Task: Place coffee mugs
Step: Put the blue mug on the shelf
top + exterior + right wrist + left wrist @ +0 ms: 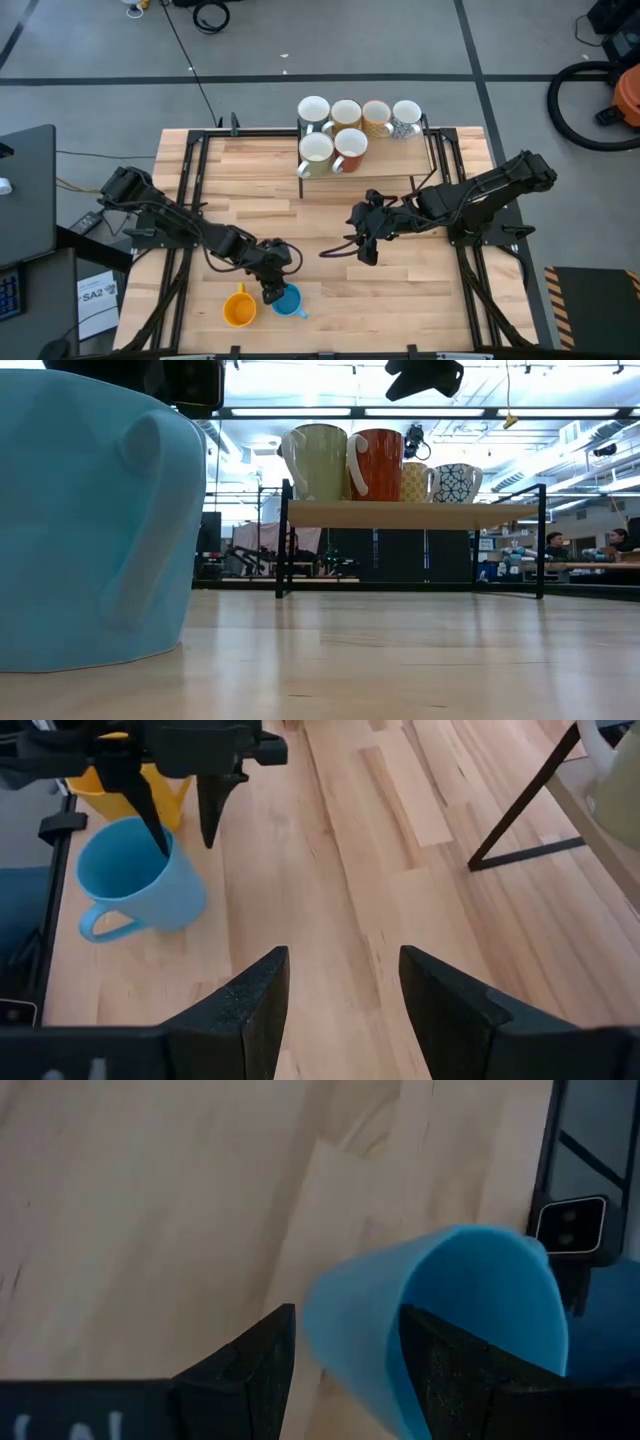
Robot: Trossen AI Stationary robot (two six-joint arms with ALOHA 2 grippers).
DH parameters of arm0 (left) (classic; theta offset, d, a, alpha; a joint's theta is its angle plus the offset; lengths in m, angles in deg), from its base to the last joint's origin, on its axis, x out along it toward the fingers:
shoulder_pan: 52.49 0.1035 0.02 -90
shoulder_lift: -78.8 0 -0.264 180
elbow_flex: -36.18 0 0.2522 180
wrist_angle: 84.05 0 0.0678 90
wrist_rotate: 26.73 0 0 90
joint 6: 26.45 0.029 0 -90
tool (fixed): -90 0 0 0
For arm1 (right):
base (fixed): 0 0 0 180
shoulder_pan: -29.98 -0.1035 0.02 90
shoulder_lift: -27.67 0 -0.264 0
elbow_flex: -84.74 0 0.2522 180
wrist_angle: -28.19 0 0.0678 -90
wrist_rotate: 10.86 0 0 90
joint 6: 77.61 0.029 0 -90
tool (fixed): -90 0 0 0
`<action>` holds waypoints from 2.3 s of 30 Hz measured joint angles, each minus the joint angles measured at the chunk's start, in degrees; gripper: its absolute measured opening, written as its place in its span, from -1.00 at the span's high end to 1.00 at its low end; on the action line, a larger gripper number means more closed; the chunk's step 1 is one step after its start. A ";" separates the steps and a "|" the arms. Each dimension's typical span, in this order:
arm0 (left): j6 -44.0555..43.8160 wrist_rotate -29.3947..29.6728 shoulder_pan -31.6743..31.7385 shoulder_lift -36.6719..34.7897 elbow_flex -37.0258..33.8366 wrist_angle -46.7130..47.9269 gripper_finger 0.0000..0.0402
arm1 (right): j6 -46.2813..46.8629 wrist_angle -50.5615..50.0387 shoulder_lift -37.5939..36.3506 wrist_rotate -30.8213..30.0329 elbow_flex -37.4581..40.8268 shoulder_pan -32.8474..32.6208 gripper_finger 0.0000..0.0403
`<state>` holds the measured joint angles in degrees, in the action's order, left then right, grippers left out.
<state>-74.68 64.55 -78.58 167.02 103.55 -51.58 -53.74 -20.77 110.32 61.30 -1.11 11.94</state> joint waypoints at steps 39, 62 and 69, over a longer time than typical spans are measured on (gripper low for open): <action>12.77 -0.46 9.77 -0.09 -0.02 -0.02 0.89 | -0.49 -0.03 0.00 0.00 0.00 0.00 0.03; 22.53 -0.56 23.08 -0.12 0.00 -0.10 0.78 | 0.08 -0.03 0.00 -0.02 0.00 0.00 0.03; 21.90 -0.49 22.99 -0.13 0.02 -0.08 0.74 | -0.01 0.02 0.16 -0.03 -0.02 0.00 0.03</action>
<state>-52.77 64.07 -55.58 166.89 103.57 -51.66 -53.75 -20.74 110.48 61.27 -1.13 11.94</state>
